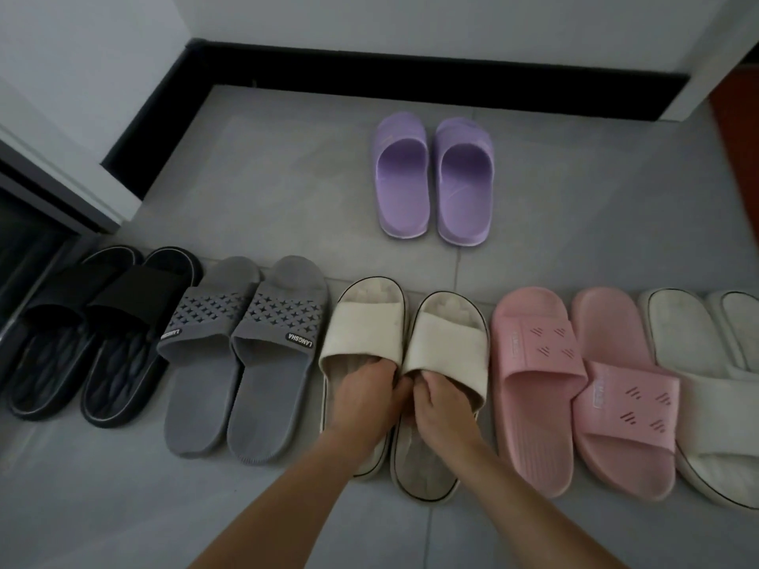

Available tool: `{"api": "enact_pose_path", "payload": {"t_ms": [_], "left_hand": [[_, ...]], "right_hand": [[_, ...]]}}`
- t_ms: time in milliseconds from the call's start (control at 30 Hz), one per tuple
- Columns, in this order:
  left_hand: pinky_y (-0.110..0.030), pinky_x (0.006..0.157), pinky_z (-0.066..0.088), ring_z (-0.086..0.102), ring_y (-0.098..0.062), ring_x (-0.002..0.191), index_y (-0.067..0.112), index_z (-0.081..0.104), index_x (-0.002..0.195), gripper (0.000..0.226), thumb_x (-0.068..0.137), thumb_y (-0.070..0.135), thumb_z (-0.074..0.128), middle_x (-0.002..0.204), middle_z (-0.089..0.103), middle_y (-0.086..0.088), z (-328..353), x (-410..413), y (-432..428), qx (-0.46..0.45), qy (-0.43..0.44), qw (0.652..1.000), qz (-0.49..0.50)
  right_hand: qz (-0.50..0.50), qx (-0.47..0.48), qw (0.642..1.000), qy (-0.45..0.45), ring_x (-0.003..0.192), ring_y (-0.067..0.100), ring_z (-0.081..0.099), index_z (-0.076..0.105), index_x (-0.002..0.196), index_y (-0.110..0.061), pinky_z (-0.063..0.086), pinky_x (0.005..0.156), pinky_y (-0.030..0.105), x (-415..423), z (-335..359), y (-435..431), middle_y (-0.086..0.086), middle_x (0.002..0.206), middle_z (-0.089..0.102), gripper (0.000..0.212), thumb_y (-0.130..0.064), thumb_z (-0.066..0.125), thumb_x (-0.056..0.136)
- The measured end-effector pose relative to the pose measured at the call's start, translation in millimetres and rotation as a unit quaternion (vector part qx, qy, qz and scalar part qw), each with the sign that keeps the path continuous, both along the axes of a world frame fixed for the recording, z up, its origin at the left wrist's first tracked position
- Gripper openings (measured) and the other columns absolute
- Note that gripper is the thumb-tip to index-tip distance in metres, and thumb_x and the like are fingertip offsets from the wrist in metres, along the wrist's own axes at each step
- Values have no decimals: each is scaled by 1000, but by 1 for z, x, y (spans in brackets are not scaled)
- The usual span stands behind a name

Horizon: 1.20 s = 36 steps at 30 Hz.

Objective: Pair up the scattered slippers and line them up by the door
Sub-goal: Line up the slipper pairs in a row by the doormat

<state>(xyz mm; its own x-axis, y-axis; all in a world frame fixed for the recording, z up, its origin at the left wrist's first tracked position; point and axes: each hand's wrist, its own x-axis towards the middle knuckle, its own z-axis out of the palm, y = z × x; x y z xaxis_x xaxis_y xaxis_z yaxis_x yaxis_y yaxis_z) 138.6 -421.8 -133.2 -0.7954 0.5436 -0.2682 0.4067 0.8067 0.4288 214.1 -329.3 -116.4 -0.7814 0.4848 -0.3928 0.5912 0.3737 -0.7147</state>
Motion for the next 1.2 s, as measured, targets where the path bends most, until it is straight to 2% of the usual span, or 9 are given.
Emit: {"api": "enact_pose_path", "payload": {"t_ms": [167, 333, 467, 633, 767, 833, 967, 1100, 1200], "left_hand": [[-31, 60, 32, 61, -30, 81, 21, 44, 73, 30, 89, 47, 45, 88, 65, -9, 4, -3, 2, -15, 10, 1000, 1], [-34, 69, 35, 60, -30, 94, 13, 54, 99, 35, 94, 45, 41, 105, 60, -10, 16, 9, 5, -67, 31, 997, -4], [-32, 73, 42, 61, -28, 103, 14, 58, 108, 36, 94, 43, 42, 110, 63, -8, 39, 13, 10, -183, 51, 977, -93], [-32, 67, 38, 61, -30, 95, 16, 55, 93, 30, 92, 44, 46, 99, 64, -8, 70, 41, 67, -80, 42, 984, -153], [-41, 77, 46, 60, -32, 98, 13, 54, 106, 28, 91, 37, 50, 108, 59, -10, 76, 74, 109, -31, -6, 980, -195], [-41, 76, 45, 60, -33, 98, 14, 53, 109, 27, 91, 33, 49, 110, 57, -9, 75, 77, 122, -16, 18, 979, -203], [-40, 75, 43, 59, -34, 99, 12, 51, 111, 24, 89, 20, 49, 114, 52, -10, 73, 74, 137, -11, 38, 979, -198], [-35, 65, 34, 56, -31, 100, 12, 43, 117, 31, 86, 10, 50, 122, 41, -9, 69, 73, 147, -45, 103, 970, -216], [-36, 63, 32, 56, -33, 101, 15, 37, 125, 42, 85, 8, 49, 126, 38, -9, 63, 66, 162, -87, 105, 966, -221]], "right_hand": [[-11, -9, 1000, 8, 99, 33, 60, 59, 96, -6, 46, 87, 39, -5, -4, -2, 18, 103, 66, 24, -16, 38, 96], [15, -24, 999, 28, 91, 16, 61, 62, 102, -16, 43, 79, 23, 8, 4, -1, 0, 94, 66, 21, -18, 42, 94], [9, 40, 998, 45, 68, 13, 58, 61, 76, -15, 36, 60, 23, 38, 12, 18, -1, 73, 65, 20, -24, 52, 92], [-88, 88, 992, 17, 56, 20, 55, 58, 63, -14, 37, 55, 33, 86, 25, 71, -2, 54, 52, 27, -25, 57, 89], [-110, 115, 987, 21, 62, 23, 57, 60, 68, -11, 32, 57, 31, 112, 35, 119, 5, 64, 63, 22, -22, 61, 87], [-101, 141, 984, 29, 61, 16, 53, 63, 70, -17, 32, 58, 27, 115, 42, 137, -4, 63, 59, 18, -25, 61, 86], [-77, 207, 973, 69, 71, 18, 60, 70, 85, -13, 49, 71, 33, 111, 54, 175, -2, 82, 64, 7, -19, 67, 82], [43, 263, 962, -52, 96, 19, 62, 60, 113, -26, 48, 79, 33, 112, 59, 204, -6, 119, 52, 31, -35, 62, 84], [141, 276, 943, -119, 100, 19, 60, 62, 104, -28, 45, 74, 31, 104, 58, 223, -7, 108, 59, 31, -51, 55, 84]]}}
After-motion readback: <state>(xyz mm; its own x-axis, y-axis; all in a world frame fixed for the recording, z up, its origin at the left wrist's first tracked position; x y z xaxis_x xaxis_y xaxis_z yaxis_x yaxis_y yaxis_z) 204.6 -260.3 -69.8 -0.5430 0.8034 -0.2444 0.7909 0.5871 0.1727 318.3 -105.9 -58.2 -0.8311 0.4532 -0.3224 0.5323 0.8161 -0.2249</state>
